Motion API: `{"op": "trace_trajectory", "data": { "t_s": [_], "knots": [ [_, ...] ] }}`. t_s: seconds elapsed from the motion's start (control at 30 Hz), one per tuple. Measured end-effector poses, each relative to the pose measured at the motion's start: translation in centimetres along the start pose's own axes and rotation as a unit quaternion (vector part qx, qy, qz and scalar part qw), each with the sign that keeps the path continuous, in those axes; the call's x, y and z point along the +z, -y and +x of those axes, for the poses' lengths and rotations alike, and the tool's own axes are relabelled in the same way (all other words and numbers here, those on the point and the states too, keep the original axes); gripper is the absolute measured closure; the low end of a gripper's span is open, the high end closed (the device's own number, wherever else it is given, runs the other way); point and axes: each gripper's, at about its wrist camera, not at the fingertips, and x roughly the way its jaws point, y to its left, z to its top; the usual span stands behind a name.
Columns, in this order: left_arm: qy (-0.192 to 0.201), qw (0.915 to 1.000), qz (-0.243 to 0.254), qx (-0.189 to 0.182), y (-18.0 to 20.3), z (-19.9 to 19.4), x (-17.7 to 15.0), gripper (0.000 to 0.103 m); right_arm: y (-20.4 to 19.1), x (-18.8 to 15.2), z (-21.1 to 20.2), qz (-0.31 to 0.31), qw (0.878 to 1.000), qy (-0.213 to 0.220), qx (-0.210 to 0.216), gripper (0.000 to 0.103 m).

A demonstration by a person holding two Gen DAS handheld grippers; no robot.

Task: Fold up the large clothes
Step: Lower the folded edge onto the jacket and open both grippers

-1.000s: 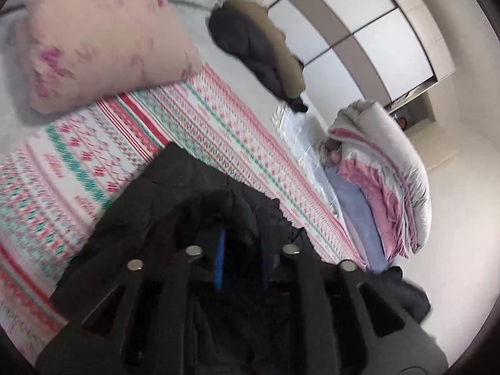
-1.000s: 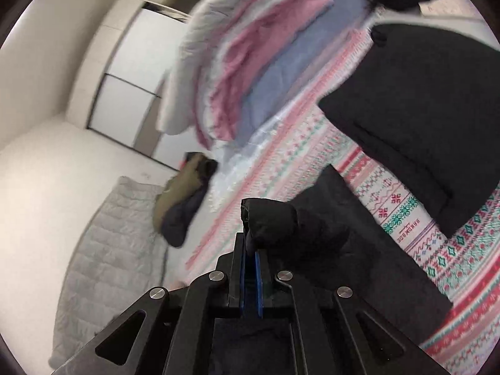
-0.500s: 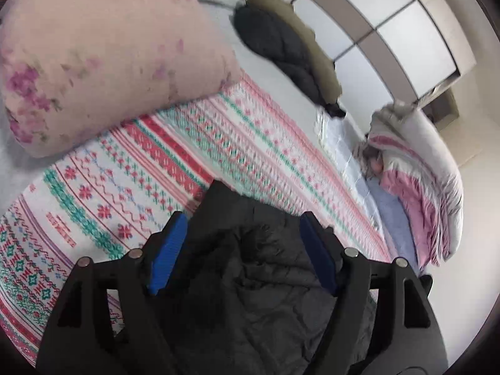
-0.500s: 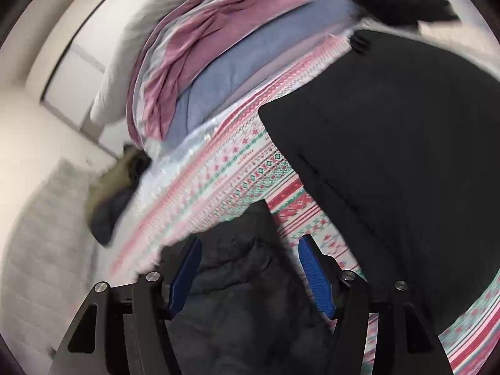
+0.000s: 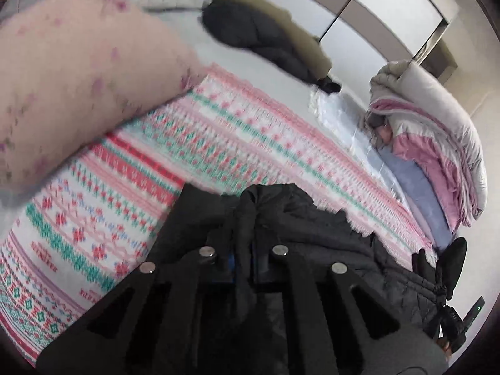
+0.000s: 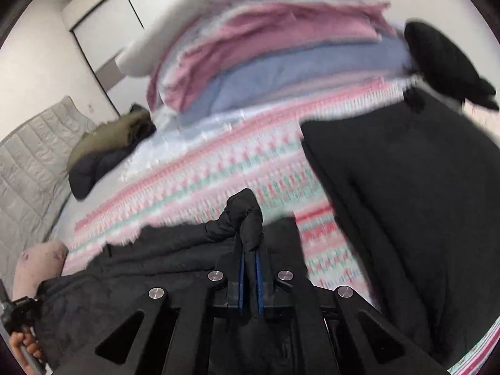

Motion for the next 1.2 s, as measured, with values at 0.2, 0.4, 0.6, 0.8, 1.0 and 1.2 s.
{"op": "trace_trajectory", "data": {
  "t_s": [0.2,0.4,0.6,0.8,1.0,1.2],
  "knots": [
    [0.032,0.9988,0.023,0.030,2.4,2.6,1.5,0.095,-2.4,2.1,1.1,-0.012,0.998,0.050,-0.039,0.098],
    [-0.041,0.9979,-0.019,0.047,-0.5,8.8,0.0,0.092,-0.1,0.3,7.9,0.000,0.995,-0.014,-0.099,0.098],
    [-0.048,0.9980,-0.023,0.035,-0.4,8.5,-0.3,0.073,0.5,-1.7,10.3,-0.004,0.990,-0.037,-0.138,0.089],
    [-0.019,0.9980,-0.059,0.015,-1.2,3.5,0.8,0.054,1.7,-1.0,6.4,0.050,0.994,-0.043,-0.088,0.071],
    [0.040,0.9987,-0.014,0.029,0.0,-5.6,-1.2,0.029,0.8,-1.7,-3.3,0.072,0.997,-0.011,-0.036,0.020],
    [0.009,0.9958,0.088,0.025,2.8,-7.9,-9.1,0.024,-0.9,-7.5,-5.6,0.068,0.993,-0.094,0.011,0.020]
  ]
}}
